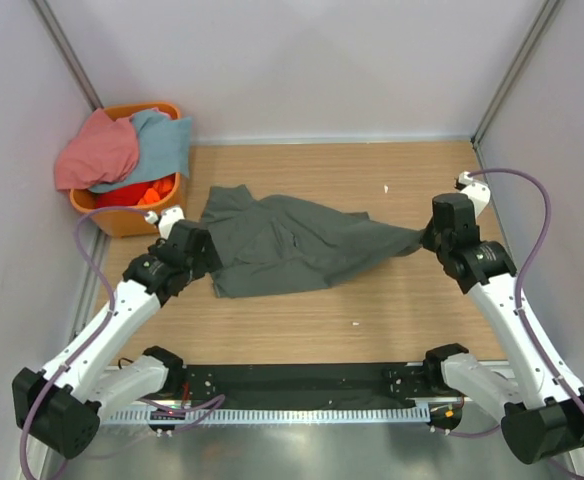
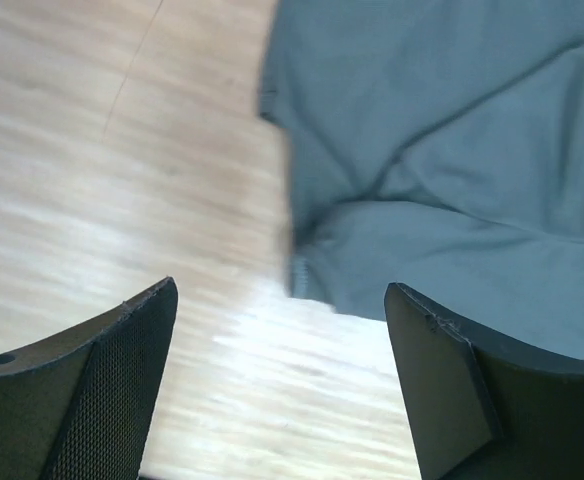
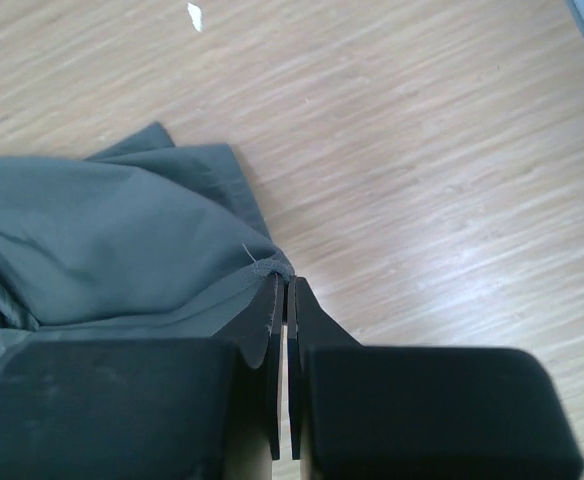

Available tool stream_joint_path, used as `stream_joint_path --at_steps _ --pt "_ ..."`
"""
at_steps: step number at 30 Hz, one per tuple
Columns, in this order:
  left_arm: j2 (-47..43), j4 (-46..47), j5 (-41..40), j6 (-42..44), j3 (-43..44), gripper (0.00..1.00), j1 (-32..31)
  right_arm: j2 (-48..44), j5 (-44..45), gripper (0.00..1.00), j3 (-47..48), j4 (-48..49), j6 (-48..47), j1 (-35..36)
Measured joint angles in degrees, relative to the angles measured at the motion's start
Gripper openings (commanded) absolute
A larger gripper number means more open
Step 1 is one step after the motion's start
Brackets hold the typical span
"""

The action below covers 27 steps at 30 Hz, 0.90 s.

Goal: Fold and stack the t-shirts
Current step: Flatten the tshirt out

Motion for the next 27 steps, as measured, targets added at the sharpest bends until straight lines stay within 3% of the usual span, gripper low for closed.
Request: stream_joint_path --at_steps 4,7,15,18,22,24,27 --pt "-4.09 -3.39 -0.37 -1.33 -1.68 0.84 -0.11 -0.02 0.52 0.01 -2.34 0.44 1.42 0.0" --pt "-3.82 -3.06 -0.44 -2.23 -0.72 0.77 -0.11 0.02 -0.39 0.01 -4.31 1.4 2.43 0.0" --pt "14.71 8.28 3.56 -1.25 2.43 0.63 -1.75 0.79 -5.79 0.01 -9.07 3.54 3.54 0.0" --pt "21.29 10.78 6.88 -1.22 5.88 0.62 -3.56 0.76 -9.84 0.01 -10.38 4.72 3.87 0.0" --pt "20.44 11.21 12.92 -3.15 11.39 0.7 -10.67 0.79 -12.59 0.01 -11.41 6.51 3.87 0.0" --pt "18.27 12.02 15.34 -4.68 16.52 0.77 -16.74 0.85 -13.51 0.01 -11.91 7.1 3.85 0.0" --pt "14.05 14.29 18.91 -7.58 25.16 0.79 -25.42 1.66 -14.73 0.01 -12.57 8.09 3.87 0.0"
